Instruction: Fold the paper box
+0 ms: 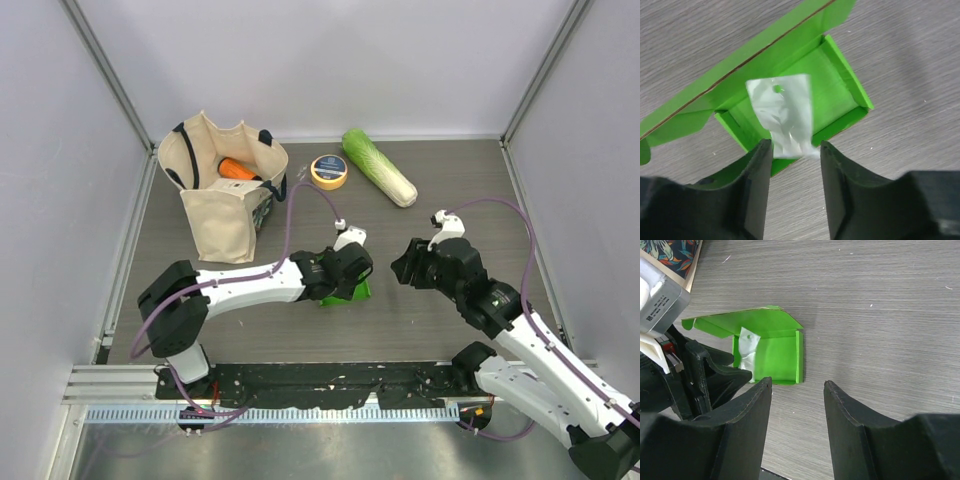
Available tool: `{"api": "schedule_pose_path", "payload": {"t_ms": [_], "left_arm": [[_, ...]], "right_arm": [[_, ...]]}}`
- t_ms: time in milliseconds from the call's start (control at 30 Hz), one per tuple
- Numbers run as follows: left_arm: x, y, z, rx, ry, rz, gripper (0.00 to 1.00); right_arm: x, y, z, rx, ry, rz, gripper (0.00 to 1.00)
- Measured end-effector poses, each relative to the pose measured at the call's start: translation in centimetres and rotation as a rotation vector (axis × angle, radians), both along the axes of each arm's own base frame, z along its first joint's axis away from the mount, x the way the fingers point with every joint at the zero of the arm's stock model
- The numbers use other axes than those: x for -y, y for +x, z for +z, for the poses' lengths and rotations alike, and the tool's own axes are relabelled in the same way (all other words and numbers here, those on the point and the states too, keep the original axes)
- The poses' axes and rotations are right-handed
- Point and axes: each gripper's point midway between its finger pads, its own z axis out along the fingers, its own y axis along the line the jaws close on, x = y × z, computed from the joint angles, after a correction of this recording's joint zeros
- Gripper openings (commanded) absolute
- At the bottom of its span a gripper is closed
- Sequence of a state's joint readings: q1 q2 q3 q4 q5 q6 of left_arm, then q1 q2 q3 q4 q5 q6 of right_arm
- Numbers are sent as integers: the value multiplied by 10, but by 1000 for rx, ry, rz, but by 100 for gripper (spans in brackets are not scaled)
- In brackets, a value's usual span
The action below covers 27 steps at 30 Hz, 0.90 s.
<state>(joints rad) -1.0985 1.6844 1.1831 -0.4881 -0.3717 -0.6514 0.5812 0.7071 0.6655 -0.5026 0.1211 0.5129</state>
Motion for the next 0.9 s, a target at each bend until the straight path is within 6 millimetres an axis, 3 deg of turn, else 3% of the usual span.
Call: {"api": "schedule_pose_path", "payload": {"t_ms": [67,233,367,467,533,700,900], "left_arm": [[-4,2,-2,15,23,-6,62],[-18,0,-2,42,42,-19,63],[-39,-11,16,73,-22,-25,56],[-60,-16,30,91,-109,-22,61],[-78,-9,33,90,-163,15,68],[-118,25,30,65,-260,155,71],[-98,30,38,62,-344,78,67]], "right_arm": [[-1,2,0,5,-3,3,51],[-11,13,-16,5,-16,30,50],[-22,19,-47,1,-47,97,47],[-37,26,-57,33,-53,182,46],[-48,34,-55,74,-47,233,48],[-68,51,-47,186,-45,323,48],[-75,58,-59,215,-102,396,48]]}}
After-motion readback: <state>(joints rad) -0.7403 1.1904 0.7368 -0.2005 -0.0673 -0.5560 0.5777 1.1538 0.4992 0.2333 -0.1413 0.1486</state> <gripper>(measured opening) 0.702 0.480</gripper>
